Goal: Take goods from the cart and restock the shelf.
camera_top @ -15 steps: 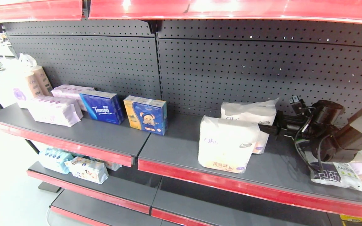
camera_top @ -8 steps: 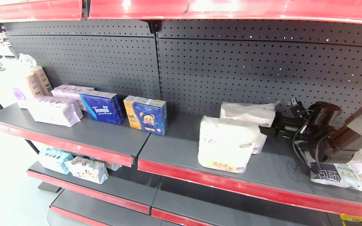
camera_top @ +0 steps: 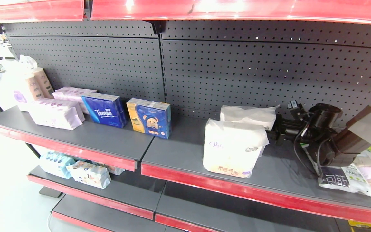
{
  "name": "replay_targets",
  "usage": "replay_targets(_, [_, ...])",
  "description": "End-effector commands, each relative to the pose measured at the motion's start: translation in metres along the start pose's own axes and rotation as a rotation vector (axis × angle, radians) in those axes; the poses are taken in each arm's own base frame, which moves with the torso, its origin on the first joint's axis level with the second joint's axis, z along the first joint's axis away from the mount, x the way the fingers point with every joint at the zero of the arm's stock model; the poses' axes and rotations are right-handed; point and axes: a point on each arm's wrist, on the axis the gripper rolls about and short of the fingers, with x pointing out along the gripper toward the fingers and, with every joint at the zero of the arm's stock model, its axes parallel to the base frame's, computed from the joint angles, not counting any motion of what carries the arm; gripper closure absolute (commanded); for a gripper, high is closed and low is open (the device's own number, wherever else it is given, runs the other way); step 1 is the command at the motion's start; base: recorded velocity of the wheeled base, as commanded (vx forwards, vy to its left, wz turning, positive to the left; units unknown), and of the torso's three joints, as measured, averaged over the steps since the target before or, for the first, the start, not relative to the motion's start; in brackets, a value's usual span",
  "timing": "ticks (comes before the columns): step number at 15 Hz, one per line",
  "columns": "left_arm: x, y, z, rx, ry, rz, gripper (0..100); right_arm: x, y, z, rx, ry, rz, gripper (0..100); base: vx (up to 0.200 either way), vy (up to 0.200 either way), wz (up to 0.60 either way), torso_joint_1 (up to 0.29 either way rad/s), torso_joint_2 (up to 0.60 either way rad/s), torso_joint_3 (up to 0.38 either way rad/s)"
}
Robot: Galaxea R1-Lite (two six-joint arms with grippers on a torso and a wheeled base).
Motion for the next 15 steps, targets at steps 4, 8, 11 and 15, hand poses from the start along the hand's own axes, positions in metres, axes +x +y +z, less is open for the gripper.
replay_targets(4, [-0.0001,0.0,0.0002,0.0,-0.001,0.0,0,0.0057,0.0011,0.0006,-0.006,-0.008,0.046,100,0.0,0.0,0.0,0.0,0.0,0.0])
replay_targets(8, [-0.0001,0.0,0.0002,0.0,-0.001,0.0,0,0.0057,0.0015,0.0006,-0.011,-0.009,0.061,100,0.0,0.0,0.0,0.0,0.0,0.0])
replay_targets(11, [-0.0001,0.0,0.0002,0.0,-0.001,0.0,0,0.0106,0.0026,0.0008,-0.025,-0.007,0.041,100,0.0,0.0,0.0,0.0,0.0,0.0])
replay_targets(15, [-0.0001,0.0,0.0002,0.0,-0.001,0.0,0,0.0124,0.0048,-0.002,-0.012,0.003,0.002,100,0.0,0.0,0.0,0.0,0.0,0.0])
